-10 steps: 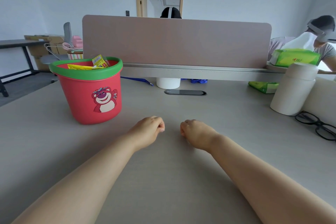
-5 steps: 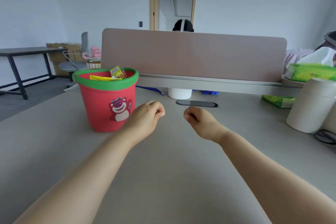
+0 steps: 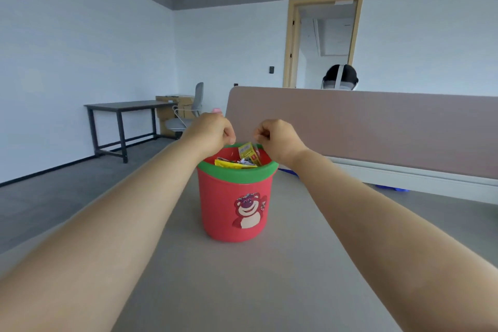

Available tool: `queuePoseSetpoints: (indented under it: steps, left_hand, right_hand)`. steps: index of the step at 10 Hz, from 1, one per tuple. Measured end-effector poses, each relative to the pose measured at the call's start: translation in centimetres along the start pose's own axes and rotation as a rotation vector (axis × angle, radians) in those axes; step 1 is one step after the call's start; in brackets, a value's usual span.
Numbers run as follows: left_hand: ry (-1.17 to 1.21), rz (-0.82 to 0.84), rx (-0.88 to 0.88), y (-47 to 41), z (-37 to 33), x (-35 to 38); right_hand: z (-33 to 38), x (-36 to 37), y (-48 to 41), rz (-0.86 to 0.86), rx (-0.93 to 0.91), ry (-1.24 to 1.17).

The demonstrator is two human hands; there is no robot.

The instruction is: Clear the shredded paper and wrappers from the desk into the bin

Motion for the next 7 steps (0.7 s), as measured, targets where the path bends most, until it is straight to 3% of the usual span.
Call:
queuePoseSetpoints:
  steps: [2, 4, 5, 7]
  left_hand:
    - [0.048, 0.126, -0.025, -0.2, 1.5, 1.0]
    - [0.114, 0.077, 0.010, 0.2, 2.0, 0.6]
    - [0.012, 0.083, 0.038, 0.3, 2.2, 0.4]
    - [0.163, 0.049, -0.006, 1.1, 2.7, 0.4]
  right_hand:
    - [-0.6, 1.9, -0.9, 0.091, 0.012, 0.088]
    - [0.2, 2.0, -0.5, 0.078, 0.003, 0.121]
    - [0.0, 2.2, -0.4, 0.114, 0.010, 0.146]
    - [-0.3, 1.3, 0.1, 0.003, 0.011, 0.069]
Point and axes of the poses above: each hand's wrist, its own y-axis away from the middle knuckle, its own x-axis out of the palm, z = x × y, the point moved 5 cm from there along -y, towards the middle knuckle
